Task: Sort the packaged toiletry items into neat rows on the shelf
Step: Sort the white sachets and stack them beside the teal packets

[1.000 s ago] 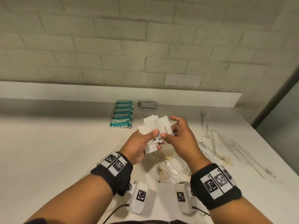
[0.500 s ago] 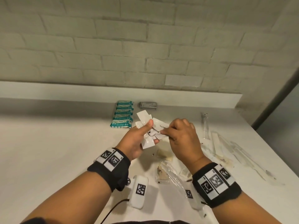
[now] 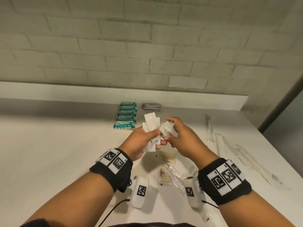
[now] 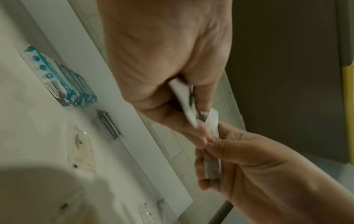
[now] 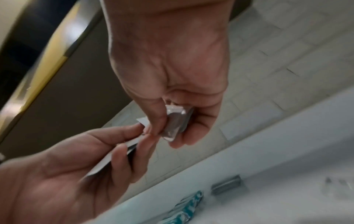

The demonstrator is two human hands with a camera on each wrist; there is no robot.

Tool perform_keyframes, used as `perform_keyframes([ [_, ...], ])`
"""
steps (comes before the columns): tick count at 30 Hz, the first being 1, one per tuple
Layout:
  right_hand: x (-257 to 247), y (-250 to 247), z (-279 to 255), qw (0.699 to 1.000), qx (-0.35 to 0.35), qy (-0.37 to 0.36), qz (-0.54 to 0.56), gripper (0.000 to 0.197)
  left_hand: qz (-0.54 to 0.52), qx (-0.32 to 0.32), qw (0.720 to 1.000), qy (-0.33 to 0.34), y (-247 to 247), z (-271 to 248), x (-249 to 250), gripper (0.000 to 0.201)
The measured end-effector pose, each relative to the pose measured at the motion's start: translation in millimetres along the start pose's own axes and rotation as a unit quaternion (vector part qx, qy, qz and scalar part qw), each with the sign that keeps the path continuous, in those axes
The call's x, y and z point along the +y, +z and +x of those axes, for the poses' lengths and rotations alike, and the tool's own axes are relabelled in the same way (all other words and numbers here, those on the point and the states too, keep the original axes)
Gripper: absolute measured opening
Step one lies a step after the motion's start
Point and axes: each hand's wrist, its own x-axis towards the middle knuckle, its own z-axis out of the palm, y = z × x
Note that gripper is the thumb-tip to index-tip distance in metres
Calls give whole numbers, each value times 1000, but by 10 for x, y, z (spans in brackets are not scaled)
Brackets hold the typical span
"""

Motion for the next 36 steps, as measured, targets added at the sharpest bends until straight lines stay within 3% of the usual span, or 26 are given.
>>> perform_keyframes([
  [4,80,-24,21,996,27,42,77,8,-47,-11,998,-43,-53,-37,29,28],
  [7,67,-108,15,976,26,37,212,9,10,3,1000,-12,-96,-45,7,22],
  [11,-18,-97,34,939,-50,16,341,17,62,3,998,24,-52,11,-35,24],
  [13,-34,-69,39,910,-63,3,410,18,40,-1,999,29,-12,33,-34,21],
  [15,4,-76,50,859,-68,-6,507,24,-20,1,1000,18,5,52,-7,22],
  [18,72,-82,56,813,-128,-30,567,44,-60,-35,997,-33,3,54,38,23],
  [21,94,-14,69,823,-162,-35,543,56,-29,-72,994,-80,13,52,8,23],
  [26,110,20,102,844,-71,-29,531,46,-19,-73,992,-104,-29,83,-28,11],
  [28,119,-18,124,847,-28,-10,531,34,-24,-53,994,-92,-68,115,-49,21],
  [30,139,-87,164,856,3,12,517,10,-10,-7,996,-86,-113,132,-69,18],
  [33,170,-190,196,902,-2,34,431,13,94,23,993,-62,-202,163,-103,12],
  [36,100,-300,193,951,-43,13,307,18,255,53,965,-24,-262,201,-76,33],
])
